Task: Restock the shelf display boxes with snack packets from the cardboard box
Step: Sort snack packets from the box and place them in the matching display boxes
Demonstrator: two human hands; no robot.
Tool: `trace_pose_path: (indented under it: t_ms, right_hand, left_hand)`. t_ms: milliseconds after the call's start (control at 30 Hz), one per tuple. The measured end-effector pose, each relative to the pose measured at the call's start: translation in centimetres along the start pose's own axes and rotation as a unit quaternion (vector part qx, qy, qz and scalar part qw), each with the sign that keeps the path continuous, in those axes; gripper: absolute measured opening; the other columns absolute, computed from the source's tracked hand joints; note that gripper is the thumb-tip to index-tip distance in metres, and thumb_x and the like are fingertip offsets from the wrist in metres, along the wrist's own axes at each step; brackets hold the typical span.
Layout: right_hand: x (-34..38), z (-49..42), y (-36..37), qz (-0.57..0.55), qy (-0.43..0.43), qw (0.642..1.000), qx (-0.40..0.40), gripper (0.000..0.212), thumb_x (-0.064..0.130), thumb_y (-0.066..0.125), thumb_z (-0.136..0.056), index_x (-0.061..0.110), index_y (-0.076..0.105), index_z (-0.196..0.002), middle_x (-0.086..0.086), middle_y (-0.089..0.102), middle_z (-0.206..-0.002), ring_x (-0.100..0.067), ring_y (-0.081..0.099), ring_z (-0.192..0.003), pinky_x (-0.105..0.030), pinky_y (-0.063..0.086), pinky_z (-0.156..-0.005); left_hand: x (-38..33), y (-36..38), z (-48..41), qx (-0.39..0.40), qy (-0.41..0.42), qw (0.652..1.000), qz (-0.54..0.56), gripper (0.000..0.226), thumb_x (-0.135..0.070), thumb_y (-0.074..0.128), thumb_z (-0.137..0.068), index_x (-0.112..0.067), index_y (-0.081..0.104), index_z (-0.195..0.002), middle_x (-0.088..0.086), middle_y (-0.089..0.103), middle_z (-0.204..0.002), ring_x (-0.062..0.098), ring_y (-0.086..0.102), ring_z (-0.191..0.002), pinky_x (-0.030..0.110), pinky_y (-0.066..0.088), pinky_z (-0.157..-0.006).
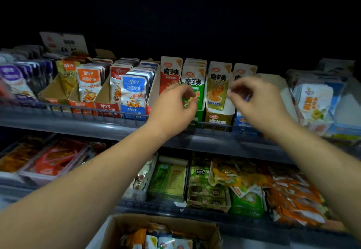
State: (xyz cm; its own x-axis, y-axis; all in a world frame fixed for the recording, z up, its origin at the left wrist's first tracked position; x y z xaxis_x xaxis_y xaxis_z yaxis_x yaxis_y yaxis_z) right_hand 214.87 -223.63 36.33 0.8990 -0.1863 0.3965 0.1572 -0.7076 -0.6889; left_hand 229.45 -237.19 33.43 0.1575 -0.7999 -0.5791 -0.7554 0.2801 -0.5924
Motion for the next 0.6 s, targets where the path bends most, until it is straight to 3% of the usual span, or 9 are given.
trace_pose_path:
  t_ms: [67,200,300,367,467,600]
  right_hand:
    - [2.1,4.1,0.6,-0.022,-0.013,0.999,0.023,0.015,0.024,0.07,-0.092,0.03,0.065,-0.104,0.014,0.061,-0.092,0.002,0.057,-0.082,-0.013,0.042,-0.073]
    - [2.9,12.3,5.6,-0.071,0.007,0.99,0.119,0.016,0.026,0.076,-0.087,0.03,0.068,-0.1,0.018,0.062,-0.085,-0.001,0.06,-0.075,-0.015,0.047,-0.067]
    - [1.6,19.8,12.5,-0.046,0.047,0.967,0.245,0.018,0.033,0.072,-0.09,0.03,0.067,-0.107,0.019,0.059,-0.087,0.001,0.057,-0.076,-0.012,0.042,-0.065]
    - [0.1,25.2,17.3,-0.026,0.086,0.937,0.337,0.022,0.037,0.067,-0.093,0.03,0.065,-0.114,0.016,0.061,-0.096,-0.001,0.058,-0.081,-0.017,0.046,-0.067]
    - [-2.0,32.8,23.9,0.021,0.112,0.881,0.459,0.037,0.04,0.06,-0.096,0.026,0.058,-0.131,0.004,0.06,-0.123,-0.016,0.06,-0.109,-0.035,0.053,-0.086]
    - [-4.2,40.0,29.2,0.055,0.139,0.834,0.531,0.053,0.038,0.056,-0.099,0.023,0.043,-0.148,-0.004,0.048,-0.144,-0.025,0.044,-0.131,-0.037,0.045,-0.102]
  left_hand:
    - [0.3,-0.7,1.7,0.004,-0.006,1.0,-0.006,0.006,-0.027,0.065,-0.097,-0.023,0.065,-0.101,-0.006,0.064,-0.097,0.013,0.061,-0.088,0.038,0.056,-0.081]
    - [3.3,-1.2,6.9,0.005,-0.061,0.998,0.018,0.005,-0.021,0.067,-0.094,-0.017,0.069,-0.096,-0.005,0.069,-0.08,0.016,0.066,-0.076,0.04,0.057,-0.076]
    - [7.6,0.9,13.5,0.058,-0.124,0.991,-0.006,0.006,-0.021,0.066,-0.094,-0.017,0.07,-0.094,-0.003,0.069,-0.08,0.019,0.066,-0.078,0.039,0.056,-0.075]
    - [11.3,3.4,19.0,0.119,-0.161,0.979,-0.048,0.005,-0.025,0.065,-0.094,-0.022,0.069,-0.096,-0.004,0.069,-0.084,0.019,0.066,-0.079,0.039,0.057,-0.075]
    - [16.8,7.5,27.9,0.261,-0.244,0.927,-0.116,0.012,-0.035,0.061,-0.095,-0.027,0.067,-0.101,-0.006,0.068,-0.085,0.022,0.069,-0.082,0.038,0.058,-0.074]
    - [22.5,10.3,37.4,0.371,-0.33,0.849,-0.181,0.033,-0.052,0.048,-0.1,-0.026,0.061,-0.113,0.004,0.068,-0.105,0.027,0.067,-0.095,0.038,0.056,-0.079]
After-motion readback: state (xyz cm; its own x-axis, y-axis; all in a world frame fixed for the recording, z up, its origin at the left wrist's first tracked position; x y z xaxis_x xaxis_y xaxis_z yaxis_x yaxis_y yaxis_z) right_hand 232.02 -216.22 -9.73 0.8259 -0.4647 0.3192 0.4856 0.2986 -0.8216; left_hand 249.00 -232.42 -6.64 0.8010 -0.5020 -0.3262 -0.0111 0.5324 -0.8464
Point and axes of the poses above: each hand's wrist, its own z-axis away from the middle knuckle, its own y-axis out of the palm, x = y × z, the point moved 8 cm from there along -z, towards the middle knuckle
